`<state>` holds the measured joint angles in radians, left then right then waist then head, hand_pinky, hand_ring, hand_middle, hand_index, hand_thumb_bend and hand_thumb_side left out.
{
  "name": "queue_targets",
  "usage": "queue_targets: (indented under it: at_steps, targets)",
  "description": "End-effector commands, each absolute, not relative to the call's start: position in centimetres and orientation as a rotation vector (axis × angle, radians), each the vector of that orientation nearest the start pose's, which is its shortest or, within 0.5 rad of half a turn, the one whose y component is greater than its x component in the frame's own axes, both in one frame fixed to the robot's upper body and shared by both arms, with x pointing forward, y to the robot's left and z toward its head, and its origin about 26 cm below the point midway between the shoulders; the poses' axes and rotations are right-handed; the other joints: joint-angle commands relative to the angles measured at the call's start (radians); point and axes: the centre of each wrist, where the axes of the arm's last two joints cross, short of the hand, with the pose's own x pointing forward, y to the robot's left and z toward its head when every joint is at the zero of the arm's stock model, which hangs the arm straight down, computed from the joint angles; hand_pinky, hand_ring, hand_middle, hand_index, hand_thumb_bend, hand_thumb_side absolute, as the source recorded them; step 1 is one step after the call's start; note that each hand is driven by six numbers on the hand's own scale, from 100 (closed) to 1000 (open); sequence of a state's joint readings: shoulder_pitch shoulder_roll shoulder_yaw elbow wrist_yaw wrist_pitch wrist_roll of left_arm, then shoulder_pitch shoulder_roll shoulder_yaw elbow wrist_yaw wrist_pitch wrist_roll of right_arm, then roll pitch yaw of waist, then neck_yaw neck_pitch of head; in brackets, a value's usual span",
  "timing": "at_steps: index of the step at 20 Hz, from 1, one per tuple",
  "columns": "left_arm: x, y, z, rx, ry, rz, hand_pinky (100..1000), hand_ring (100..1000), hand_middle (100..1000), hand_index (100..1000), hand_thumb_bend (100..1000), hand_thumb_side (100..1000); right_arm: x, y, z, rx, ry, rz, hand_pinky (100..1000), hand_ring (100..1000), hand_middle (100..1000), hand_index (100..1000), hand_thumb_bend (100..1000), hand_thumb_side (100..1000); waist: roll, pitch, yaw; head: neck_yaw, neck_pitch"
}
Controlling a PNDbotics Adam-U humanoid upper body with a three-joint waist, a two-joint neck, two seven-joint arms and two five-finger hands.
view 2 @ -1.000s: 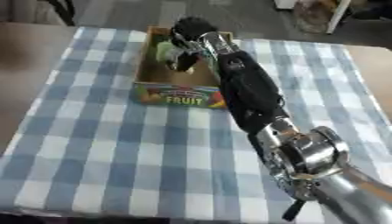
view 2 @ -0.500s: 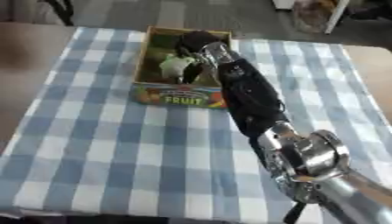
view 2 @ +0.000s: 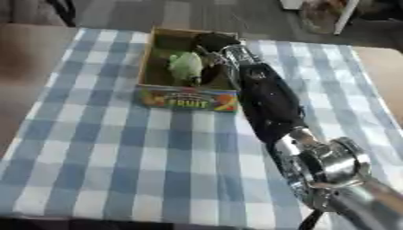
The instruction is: Pick up objects on the table and place them in the box.
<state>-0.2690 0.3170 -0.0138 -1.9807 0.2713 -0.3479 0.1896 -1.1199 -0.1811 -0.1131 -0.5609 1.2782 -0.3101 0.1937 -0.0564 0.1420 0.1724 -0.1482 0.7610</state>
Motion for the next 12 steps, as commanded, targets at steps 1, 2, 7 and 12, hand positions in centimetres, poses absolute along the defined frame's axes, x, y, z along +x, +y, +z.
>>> queue_targets:
  at_steps: [1,2,7,12]
  targets:
    - [29.7,26.1,19.5,-0.123,-2.585,0.020,632,556,595,715,100,609,51.4,-23.1,18.3,-0.730,-1.628,1.348,768,823,837,875,466,320,0.010,-0.014,-0.006,0.007,-0.010]
    - [29.7,26.1,19.5,-0.121,-2.584,0.019,632,556,595,716,100,609,51.3,-23.6,18.6,-0.688,-1.659,1.313,768,822,836,876,470,321,0.010,-0.014,-0.008,0.008,-0.010]
    - [29.7,26.2,19.4,-0.114,-2.582,0.020,633,557,596,715,100,609,50.9,-25.1,19.7,-0.603,-1.718,1.230,728,791,806,870,470,285,0.012,-0.014,-0.014,0.015,-0.009]
    - [29.7,26.4,19.3,-0.094,-2.580,0.032,637,558,597,716,100,612,49.6,-28.7,19.7,-0.627,-1.906,1.027,619,709,734,832,453,195,0.015,-0.009,-0.026,0.027,-0.011]
